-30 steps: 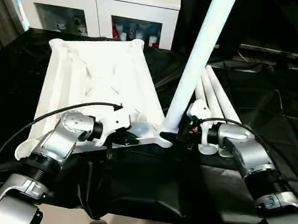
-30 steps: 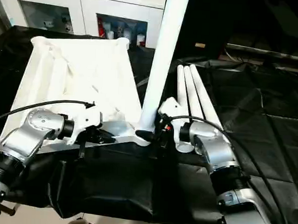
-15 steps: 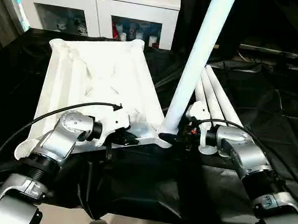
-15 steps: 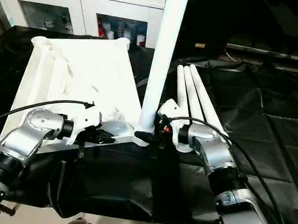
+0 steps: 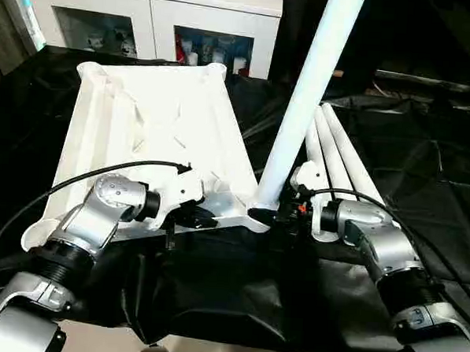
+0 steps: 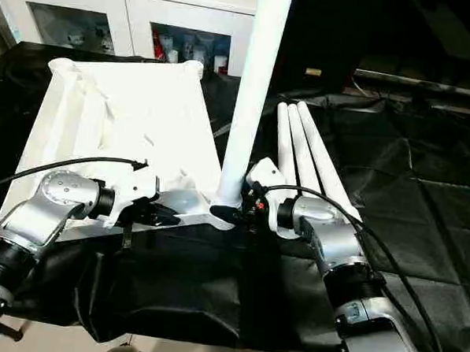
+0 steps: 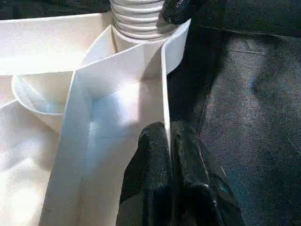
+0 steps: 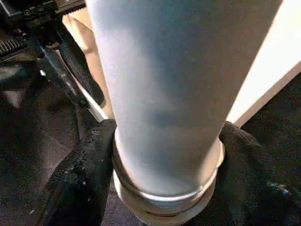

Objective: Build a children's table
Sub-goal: Rotate leg to tighten

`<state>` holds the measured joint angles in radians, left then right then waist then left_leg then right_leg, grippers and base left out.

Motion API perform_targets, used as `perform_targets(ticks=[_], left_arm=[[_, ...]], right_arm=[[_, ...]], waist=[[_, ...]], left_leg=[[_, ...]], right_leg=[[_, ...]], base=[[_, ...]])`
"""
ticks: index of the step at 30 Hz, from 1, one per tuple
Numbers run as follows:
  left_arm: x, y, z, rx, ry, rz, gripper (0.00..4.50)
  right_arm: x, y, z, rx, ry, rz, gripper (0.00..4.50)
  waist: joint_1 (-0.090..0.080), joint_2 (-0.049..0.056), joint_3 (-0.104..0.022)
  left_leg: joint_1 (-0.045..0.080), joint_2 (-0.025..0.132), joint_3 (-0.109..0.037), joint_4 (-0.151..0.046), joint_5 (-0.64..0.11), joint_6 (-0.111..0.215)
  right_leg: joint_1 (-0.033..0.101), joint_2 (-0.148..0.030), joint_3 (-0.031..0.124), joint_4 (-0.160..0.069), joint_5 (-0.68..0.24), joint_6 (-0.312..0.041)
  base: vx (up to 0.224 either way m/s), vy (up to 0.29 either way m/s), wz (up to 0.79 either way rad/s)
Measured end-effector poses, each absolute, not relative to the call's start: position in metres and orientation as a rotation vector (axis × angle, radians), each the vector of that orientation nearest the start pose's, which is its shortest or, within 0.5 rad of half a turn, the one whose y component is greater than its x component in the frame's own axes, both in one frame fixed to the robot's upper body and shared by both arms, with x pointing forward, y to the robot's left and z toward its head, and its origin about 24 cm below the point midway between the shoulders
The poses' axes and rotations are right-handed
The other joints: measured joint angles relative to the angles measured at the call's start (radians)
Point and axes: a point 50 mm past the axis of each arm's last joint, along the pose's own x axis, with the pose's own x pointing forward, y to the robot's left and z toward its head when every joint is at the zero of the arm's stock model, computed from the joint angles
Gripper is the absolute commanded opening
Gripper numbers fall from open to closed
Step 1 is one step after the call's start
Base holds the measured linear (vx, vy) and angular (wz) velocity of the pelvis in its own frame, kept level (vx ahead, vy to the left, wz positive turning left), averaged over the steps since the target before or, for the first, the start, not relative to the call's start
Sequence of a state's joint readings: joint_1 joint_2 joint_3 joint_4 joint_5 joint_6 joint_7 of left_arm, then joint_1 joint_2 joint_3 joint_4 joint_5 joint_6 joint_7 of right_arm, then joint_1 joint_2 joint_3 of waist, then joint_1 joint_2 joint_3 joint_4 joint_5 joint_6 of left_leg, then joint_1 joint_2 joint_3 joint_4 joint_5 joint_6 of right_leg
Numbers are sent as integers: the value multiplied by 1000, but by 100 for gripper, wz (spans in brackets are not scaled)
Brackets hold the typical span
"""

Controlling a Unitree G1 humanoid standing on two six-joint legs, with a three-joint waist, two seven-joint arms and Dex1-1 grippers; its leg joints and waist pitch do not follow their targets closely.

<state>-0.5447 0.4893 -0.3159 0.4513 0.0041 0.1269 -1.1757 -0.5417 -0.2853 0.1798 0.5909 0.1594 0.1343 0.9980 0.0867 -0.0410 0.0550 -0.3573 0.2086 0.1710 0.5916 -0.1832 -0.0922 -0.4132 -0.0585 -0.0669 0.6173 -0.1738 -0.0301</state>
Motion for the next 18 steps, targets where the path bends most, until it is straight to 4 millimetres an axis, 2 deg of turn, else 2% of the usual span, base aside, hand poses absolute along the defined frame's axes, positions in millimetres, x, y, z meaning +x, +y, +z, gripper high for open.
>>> perform_targets(ticks=[2,6,10,14,15,16,18], left_arm=[[312,156,61,501,455,-1250,0],[323,147,57,475,466,-1139,0],[336,126,52,448,466,-1012,0],[340,109,50,424,468,-943,0],[340,107,49,422,469,-939,0],[339,106,49,421,470,-937,0],[340,104,49,424,468,-934,0]], right_arm=[[322,-124,44,-77,307,1062,276],[331,-114,34,2,300,852,275],[346,-98,31,76,314,605,275],[353,-87,31,99,329,463,275],[354,-87,30,101,327,451,331],[354,-87,30,103,326,444,345],[356,-85,31,108,324,444,345]], waist=[[-2,-1,0],[-5,-2,-1],[-12,-4,-3],[-13,-7,-4],[-13,-8,-5],[-13,-8,-5],[-13,-9,-6]], left_leg=[[3,0,0,0,0,0],[9,0,-2,0,0,-1],[10,0,-3,0,1,-1],[12,-1,-3,0,1,-1],[12,-1,-3,0,1,-1],[11,-1,-3,0,1,-1],[9,-1,-3,0,1,-1]], right_leg=[[2,0,0,1,0,0],[10,0,0,-1,-3,5],[10,-1,0,-3,-3,6],[11,-2,0,-4,-3,6],[11,-2,0,-4,-3,6],[11,-2,0,-4,-3,6],[11,-2,0,-4,-3,6]], base=[[0,0,0],[0,0,0],[0,0,0],[0,0,0],[0,0,0],[0,0,0],[0,0,0]])
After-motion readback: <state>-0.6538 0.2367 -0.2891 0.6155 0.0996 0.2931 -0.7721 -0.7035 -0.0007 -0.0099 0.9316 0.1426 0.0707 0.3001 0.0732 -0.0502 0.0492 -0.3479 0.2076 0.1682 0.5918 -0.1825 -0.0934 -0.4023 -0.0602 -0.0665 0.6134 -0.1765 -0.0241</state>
